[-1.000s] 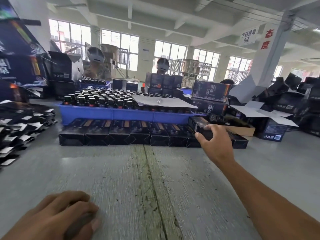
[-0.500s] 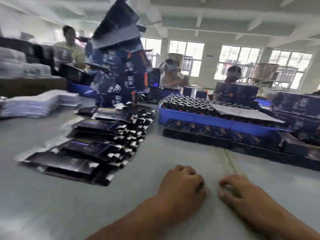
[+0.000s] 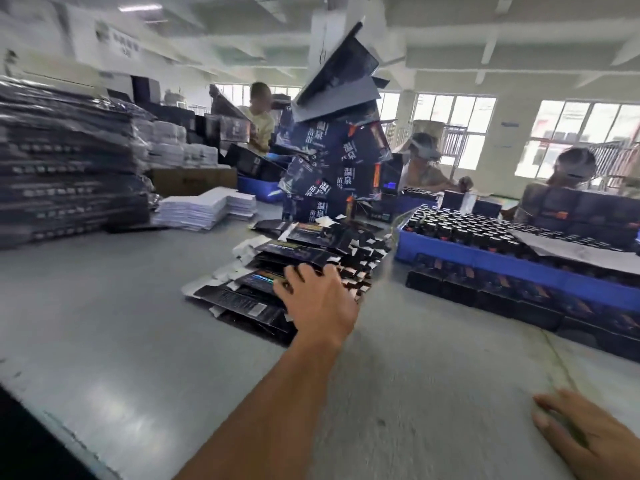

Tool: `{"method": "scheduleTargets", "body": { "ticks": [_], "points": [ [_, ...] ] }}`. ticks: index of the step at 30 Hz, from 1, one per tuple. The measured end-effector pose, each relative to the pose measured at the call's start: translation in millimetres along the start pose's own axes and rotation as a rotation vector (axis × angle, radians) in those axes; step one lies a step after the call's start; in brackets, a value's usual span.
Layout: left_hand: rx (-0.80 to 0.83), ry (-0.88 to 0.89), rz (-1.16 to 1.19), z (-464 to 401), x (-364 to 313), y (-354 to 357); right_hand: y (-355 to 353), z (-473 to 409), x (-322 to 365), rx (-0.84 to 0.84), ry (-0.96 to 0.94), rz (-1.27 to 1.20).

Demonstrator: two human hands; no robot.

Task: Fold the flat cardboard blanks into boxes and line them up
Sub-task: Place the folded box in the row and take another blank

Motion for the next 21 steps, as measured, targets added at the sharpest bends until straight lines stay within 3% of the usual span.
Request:
{"method": "scheduleTargets", "body": {
  "ticks": [2,5,7,12,15,18,21],
  "points": [
    [0.098,-0.086,-0.039,-6.1,15.5,7.8,-2.8,4.3,4.7,0.013,-0.010,-0.013],
    [0.264,-0.074,-0.186,-3.3,15.4,19.6,-8.5,7.7,9.4,0.039,-0.023,-0.030],
    [0.318,0.036,-0.263,7.9,-5.7,21.0,-12.4,9.2,11.0,0.040,-0.042,-0.039],
    [0.427,0.561,-0.257,79.9,-84.5,38.4,-16.5,11.2,7.7,0.007,-0.069,0.020],
    [0.468,0.782,-0.225,114.9,-109.4,42.7,-16.6,14.8,5.1,-0.011,-0.113,0.027],
    [0.403,0.882,-0.169,120.4,-110.1,43.4,-16.3,16.5,3.6,-0.040,-0.169,-0.003],
    [0.496,0.817,-0.142,109.3,-98.0,51.6,-16.0,15.5,0.9,-0.045,-0.196,-0.020]
  ]
}}
Point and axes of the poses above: each hand's wrist, its own z-axis away from the middle knuckle, its own y-axis out of the palm, x = y × z, the point moved 2 cm from there along -z, towards the middle knuckle, and after that the axes turned 6 degrees about x, right-handed, at the moved point
